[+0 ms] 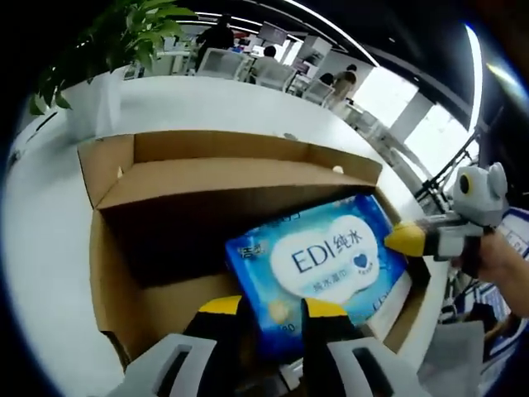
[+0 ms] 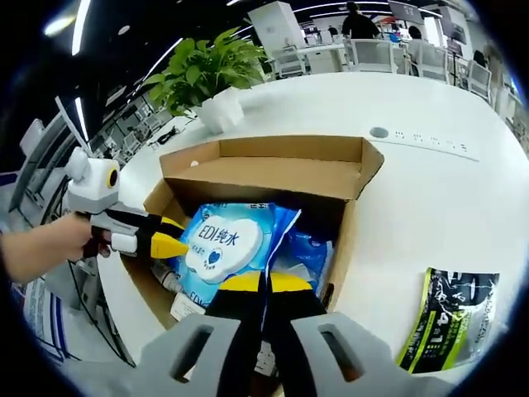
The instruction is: Operate the shoe box by opening the lid, removing the specified soft item, and placing it in the target area until the item is outside and the box remains undamaged.
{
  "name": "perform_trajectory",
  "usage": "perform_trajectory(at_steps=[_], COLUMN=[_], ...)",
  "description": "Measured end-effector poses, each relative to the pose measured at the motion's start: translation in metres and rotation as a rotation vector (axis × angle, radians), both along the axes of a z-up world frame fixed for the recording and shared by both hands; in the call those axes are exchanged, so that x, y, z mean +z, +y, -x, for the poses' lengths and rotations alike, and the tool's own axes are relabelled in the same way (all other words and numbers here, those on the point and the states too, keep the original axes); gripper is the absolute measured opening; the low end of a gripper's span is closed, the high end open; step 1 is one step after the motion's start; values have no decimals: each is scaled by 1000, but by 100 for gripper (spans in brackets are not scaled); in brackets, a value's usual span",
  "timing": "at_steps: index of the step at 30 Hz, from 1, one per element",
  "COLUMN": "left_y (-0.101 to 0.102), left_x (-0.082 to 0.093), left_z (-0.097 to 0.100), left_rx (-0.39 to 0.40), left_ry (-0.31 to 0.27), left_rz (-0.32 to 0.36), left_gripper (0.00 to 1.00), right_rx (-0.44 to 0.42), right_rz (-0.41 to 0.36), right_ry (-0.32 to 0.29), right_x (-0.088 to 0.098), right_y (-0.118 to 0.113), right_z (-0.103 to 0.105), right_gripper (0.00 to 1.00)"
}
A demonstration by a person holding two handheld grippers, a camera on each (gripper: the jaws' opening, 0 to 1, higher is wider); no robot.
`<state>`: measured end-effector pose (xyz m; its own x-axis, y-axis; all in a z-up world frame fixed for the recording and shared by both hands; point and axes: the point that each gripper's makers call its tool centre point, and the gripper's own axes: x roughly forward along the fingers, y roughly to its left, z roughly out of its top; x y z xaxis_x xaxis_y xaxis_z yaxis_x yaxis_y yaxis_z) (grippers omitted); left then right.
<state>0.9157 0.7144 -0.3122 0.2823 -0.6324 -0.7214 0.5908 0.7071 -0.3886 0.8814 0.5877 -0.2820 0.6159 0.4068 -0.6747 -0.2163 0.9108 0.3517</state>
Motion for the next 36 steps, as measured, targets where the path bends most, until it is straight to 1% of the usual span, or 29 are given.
perform_trajectory(at_steps=[3, 9, 21, 28, 31, 33, 36], left_y=[1, 7, 8, 6, 5, 6, 6], left_x=[-1, -4, -10, -7, -6, -6, -3], left_z=[-3, -15, -16, -15, -13, -15, -15], left_rx=[2, 19, 24, 42, 42, 47, 39], left_ry=[6, 2, 8, 3, -7, -12, -35], left_rz=[4, 7, -18, -23, -30, -33, -48], left_gripper=[27, 21, 20, 14, 11, 7, 4], right_rx=[1, 4, 8, 13, 11, 10, 1], right_rz=[-1, -1, 4, 7, 6, 8, 4], right_ry=[0, -3, -7, -12, -11, -11, -7], right_x=[0, -1, -4, -4, -4, -4, -4], right_y=[0, 0, -3, -3, -3, -3, -3], right_z=[-1, 0, -3, -4, -4, -4, -4], right_gripper=[0, 0, 0, 0, 0, 0, 0])
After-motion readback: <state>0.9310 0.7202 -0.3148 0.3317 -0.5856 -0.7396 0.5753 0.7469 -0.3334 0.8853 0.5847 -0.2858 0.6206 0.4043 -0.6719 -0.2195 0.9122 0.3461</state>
